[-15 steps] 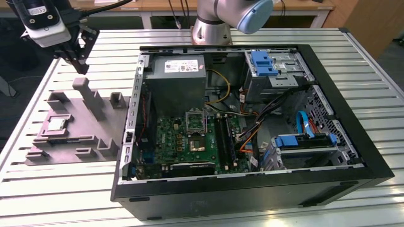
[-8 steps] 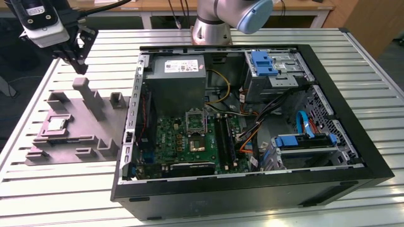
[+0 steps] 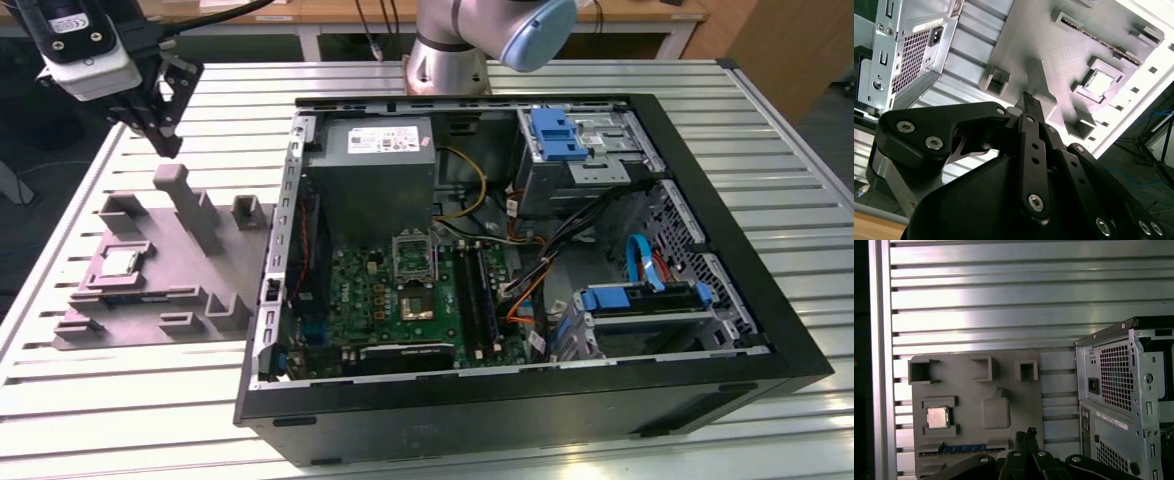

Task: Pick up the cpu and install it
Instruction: 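Reach for the cpu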

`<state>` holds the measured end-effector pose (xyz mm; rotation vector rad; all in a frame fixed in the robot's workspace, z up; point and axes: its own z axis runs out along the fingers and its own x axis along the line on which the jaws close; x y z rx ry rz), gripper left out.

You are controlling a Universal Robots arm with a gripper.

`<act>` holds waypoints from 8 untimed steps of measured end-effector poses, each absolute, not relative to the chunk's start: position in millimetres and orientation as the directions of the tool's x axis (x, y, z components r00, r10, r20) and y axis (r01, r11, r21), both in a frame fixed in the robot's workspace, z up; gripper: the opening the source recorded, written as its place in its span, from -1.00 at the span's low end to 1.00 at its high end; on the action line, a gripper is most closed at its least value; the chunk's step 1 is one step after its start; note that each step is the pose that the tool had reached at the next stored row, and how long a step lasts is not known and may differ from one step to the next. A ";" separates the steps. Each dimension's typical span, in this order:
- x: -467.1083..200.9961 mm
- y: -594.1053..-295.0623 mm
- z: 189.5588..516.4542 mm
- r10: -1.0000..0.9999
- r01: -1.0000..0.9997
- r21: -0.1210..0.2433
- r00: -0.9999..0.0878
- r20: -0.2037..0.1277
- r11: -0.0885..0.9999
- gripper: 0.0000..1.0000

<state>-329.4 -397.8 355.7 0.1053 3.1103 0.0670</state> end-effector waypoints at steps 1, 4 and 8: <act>-329.8 -397.8 355.6 0.068 0.067 0.044 -0.997 -0.027 0.997 -0.79; -330.4 -397.8 355.6 0.068 0.067 0.044 -0.997 -0.027 0.997 -0.79; -331.2 -397.8 355.6 0.068 0.067 0.044 -0.997 -0.027 0.997 -0.79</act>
